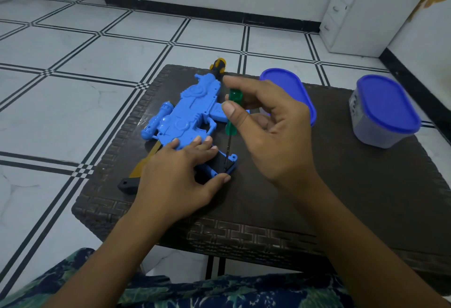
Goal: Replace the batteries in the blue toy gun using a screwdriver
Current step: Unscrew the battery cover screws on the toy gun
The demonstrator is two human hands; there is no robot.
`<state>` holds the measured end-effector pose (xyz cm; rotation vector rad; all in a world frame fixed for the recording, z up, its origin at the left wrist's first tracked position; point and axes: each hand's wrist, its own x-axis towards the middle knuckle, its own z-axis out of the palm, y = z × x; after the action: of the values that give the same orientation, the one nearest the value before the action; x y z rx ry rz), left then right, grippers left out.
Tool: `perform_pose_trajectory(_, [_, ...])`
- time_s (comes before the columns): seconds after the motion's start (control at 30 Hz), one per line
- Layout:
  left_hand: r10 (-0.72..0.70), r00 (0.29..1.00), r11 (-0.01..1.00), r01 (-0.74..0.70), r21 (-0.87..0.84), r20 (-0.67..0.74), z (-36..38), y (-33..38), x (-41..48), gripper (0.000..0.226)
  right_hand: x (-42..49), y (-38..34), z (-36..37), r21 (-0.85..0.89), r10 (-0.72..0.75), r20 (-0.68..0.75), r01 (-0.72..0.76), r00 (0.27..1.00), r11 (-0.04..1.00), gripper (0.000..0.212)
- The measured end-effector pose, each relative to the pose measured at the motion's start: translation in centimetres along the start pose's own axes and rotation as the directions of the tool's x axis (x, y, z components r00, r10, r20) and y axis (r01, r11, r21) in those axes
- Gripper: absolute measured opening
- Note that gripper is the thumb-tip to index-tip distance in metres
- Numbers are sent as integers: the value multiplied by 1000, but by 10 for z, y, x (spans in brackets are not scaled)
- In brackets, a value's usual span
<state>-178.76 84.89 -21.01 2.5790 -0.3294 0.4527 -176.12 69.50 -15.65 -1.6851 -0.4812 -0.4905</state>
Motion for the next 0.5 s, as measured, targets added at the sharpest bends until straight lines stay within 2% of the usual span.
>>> perform_pose_trajectory(0.27, [-6, 1000, 1000, 6, 7, 10, -1, -1, 0, 54, 1, 0, -2, -47, -63, -130, 58, 989, 997, 23])
perform_pose_trajectory(0.5, [-19, 1000, 1000, 19, 5, 17, 0, -1, 0, 55, 0, 0, -2, -59, -66, -120, 60, 990, 996, 22])
